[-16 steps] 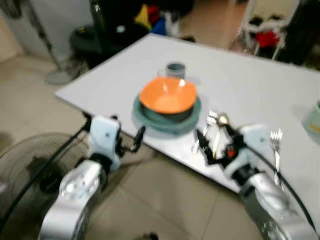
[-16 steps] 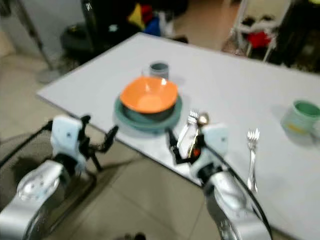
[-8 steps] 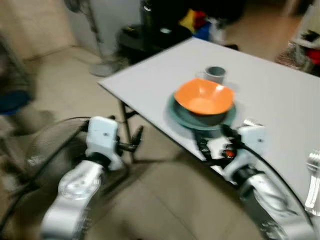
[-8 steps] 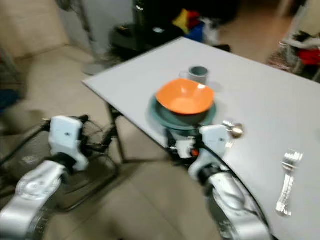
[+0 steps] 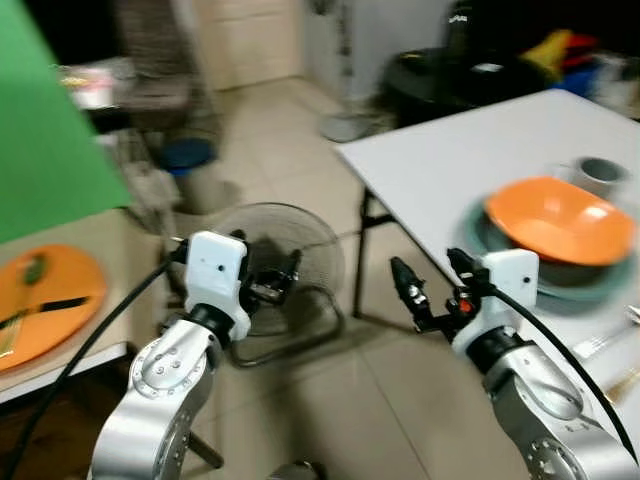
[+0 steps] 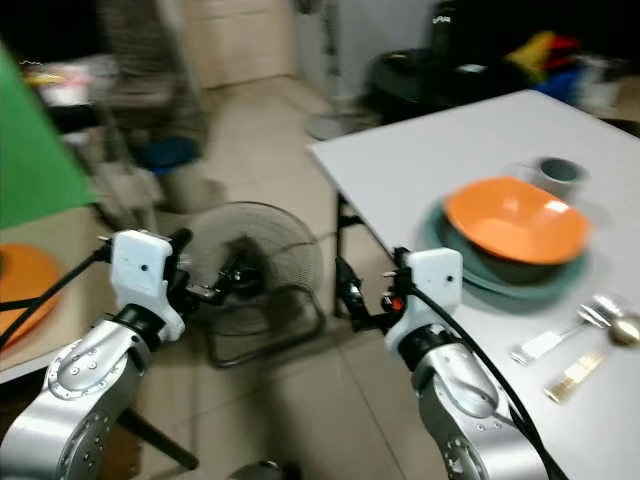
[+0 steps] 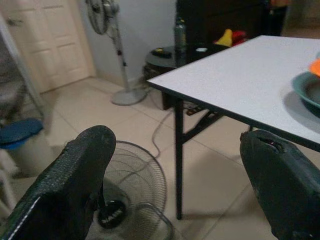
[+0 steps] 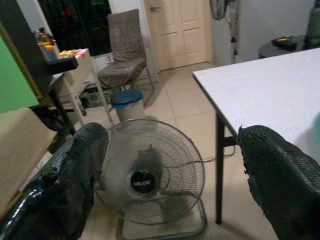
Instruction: Setting the table
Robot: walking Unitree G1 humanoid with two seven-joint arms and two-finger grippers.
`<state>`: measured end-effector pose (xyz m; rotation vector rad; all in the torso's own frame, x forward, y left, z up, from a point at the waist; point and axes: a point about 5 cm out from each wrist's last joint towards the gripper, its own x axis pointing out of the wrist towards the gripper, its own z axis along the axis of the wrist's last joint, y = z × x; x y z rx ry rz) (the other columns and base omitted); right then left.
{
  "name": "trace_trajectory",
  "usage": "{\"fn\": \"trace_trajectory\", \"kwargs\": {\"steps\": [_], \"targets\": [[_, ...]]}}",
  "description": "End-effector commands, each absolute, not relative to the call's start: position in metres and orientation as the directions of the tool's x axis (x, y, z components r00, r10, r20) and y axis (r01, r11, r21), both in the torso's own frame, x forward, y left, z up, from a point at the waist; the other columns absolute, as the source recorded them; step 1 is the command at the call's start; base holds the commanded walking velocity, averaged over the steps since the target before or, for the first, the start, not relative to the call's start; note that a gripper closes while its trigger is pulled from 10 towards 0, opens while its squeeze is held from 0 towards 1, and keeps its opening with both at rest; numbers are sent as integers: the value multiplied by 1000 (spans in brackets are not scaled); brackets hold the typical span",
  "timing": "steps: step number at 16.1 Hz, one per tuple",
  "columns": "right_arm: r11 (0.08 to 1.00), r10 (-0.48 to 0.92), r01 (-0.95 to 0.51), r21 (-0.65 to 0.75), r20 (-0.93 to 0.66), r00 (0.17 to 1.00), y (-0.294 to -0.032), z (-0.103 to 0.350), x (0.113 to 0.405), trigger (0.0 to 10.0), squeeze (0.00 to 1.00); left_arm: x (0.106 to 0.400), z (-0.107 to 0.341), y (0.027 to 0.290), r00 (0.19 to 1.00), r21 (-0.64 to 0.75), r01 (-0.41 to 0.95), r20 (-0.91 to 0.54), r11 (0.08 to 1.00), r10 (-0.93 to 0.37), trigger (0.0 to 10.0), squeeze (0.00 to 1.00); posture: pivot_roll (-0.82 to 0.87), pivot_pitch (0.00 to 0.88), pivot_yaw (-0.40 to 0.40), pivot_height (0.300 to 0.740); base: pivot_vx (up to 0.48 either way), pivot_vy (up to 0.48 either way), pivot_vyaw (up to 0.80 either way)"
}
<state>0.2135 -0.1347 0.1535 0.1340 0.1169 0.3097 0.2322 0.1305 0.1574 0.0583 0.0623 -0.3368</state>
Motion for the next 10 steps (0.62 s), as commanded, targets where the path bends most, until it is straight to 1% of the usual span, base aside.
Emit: {"fn": "trace_trajectory", "kwargs": {"steps": [1, 2, 5, 7, 9, 10], "targets": [[940, 317, -302, 155, -77, 945, -132, 156, 215, 10000, 1000, 234, 160, 134, 946, 59, 321, -67, 945, -317, 10000, 0, 95, 0, 60, 740, 0, 255, 800], [941, 316, -301, 156, -76, 946, -132, 156, 215, 10000, 1000, 234, 160, 135, 946, 61, 321, -66, 945, -317, 10000, 0, 96, 0, 60, 740, 0, 251, 800], [942, 306, -289, 173, -82, 948, -134, 155, 216, 10000, 1000, 234, 161, 134, 945, 66, 323, -64, 944, -319, 10000, 0, 97, 0, 59, 740, 0, 255, 0], [956, 280, -268, 116, -103, 954, -138, 154, 219, 10000, 1000, 234, 162, 135, 946, 69, 323, -63, 944, -319, 10000, 0, 97, 0, 59, 740, 0, 253, 0], [958, 280, -271, 89, -100, 955, -139, 154, 221, 10000, 1000, 234, 162, 135, 945, 71, 325, -64, 943, -321, 10000, 0, 97, 0, 59, 740, 0, 253, 0], [956, 285, -276, 97, -104, 953, -138, 153, 220, 10000, 1000, 234, 162, 135, 945, 71, 325, -64, 943, -321, 10000, 0, 97, 0, 59, 740, 0, 255, 0]]}}
